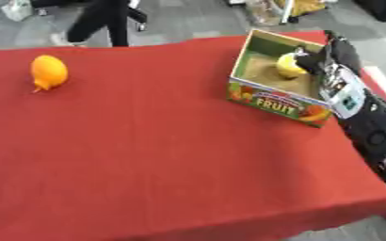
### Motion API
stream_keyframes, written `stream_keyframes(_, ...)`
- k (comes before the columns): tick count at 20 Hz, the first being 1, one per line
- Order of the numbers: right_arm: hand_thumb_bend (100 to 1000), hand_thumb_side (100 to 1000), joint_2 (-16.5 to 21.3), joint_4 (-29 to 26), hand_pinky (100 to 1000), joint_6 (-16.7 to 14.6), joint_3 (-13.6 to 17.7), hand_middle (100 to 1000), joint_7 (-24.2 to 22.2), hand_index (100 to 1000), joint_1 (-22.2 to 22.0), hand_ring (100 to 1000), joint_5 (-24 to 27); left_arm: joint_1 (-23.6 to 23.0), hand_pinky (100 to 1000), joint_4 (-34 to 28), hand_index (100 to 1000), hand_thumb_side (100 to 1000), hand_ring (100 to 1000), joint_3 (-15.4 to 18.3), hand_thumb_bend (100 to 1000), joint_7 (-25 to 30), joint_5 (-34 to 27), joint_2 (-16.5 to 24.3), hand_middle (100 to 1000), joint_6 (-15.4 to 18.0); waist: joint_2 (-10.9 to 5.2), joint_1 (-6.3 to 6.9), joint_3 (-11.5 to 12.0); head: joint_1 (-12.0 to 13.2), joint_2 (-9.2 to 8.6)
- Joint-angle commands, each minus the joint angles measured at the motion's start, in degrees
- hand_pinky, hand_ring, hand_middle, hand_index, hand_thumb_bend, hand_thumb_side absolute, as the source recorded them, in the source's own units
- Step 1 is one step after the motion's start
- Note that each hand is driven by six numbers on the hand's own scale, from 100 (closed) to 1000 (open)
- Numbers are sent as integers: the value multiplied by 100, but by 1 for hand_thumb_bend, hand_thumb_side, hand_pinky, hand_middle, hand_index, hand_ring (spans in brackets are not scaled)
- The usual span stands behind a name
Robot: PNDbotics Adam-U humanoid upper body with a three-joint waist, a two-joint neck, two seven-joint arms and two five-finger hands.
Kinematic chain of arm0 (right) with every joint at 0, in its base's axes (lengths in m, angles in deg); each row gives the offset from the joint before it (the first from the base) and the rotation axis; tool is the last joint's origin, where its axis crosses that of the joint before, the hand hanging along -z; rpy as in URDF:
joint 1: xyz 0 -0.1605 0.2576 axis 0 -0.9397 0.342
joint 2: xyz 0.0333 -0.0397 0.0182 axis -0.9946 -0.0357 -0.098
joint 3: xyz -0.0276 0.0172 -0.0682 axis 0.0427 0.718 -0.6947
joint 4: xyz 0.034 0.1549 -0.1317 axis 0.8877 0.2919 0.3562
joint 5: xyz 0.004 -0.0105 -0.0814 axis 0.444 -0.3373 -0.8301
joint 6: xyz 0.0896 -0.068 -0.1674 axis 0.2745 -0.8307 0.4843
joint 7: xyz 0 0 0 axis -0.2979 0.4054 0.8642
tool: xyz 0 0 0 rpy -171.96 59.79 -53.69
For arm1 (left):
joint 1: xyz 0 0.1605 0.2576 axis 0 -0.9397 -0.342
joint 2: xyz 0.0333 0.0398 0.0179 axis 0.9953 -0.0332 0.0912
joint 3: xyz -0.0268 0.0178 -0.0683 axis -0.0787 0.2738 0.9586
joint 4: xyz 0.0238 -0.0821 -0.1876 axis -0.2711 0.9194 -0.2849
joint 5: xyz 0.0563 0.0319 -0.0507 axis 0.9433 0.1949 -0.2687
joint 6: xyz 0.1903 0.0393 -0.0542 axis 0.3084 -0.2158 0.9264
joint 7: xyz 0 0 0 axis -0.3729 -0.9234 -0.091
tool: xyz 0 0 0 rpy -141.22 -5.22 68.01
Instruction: Pick up the objects with one hand, pass them to the other hand, and then place them into the box on the other side of the table.
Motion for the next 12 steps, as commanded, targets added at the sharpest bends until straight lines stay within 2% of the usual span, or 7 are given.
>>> stream_keyframes(1, 100, 301, 373, -1462, 523, 36, 158, 591, 471, 926, -251, 692, 115, 15, 900, -81, 769, 711, 723, 94, 184, -67, 41, 114, 677, -72, -10, -7, -26, 77, -13)
stream_keyframes(2, 100, 256, 379, -1944, 520, 103, 198, 585, 622, 915, -410, 683, 116, 5, 900, -81, 768, 711, 722, 105, 182, -92, 48, 123, 676, -97, -11, -11, -37, 95, -13)
stream_keyframes(4, 100, 225, 349, -2950, 525, 210, 276, 582, 853, 912, -751, 677, 66, -16, 902, -81, 767, 706, 722, 132, 186, -146, 54, 155, 675, -161, -16, -21, -69, 138, -13)
stream_keyframes(7, 100, 204, 206, -4268, 535, 245, 352, 583, 880, 910, -1230, 674, -149, -49, 903, -81, 765, 703, 720, 187, 186, -244, 92, 212, 673, -271, -35, -39, -124, 204, -13)
stream_keyframes(9, 100, 204, 94, -4579, 536, 169, 366, 583, 825, 910, -1379, 673, -287, -62, 902, -81, 765, 701, 719, 207, 187, -297, 95, 235, 673, -333, -47, -47, -146, 231, -13)
stream_keyframes(12, 100, 204, 39, -4666, 536, 87, 378, 583, 795, 910, -1437, 673, -357, -66, 902, -81, 765, 701, 719, 212, 187, -328, 93, 246, 673, -362, -52, -49, -155, 241, -13)
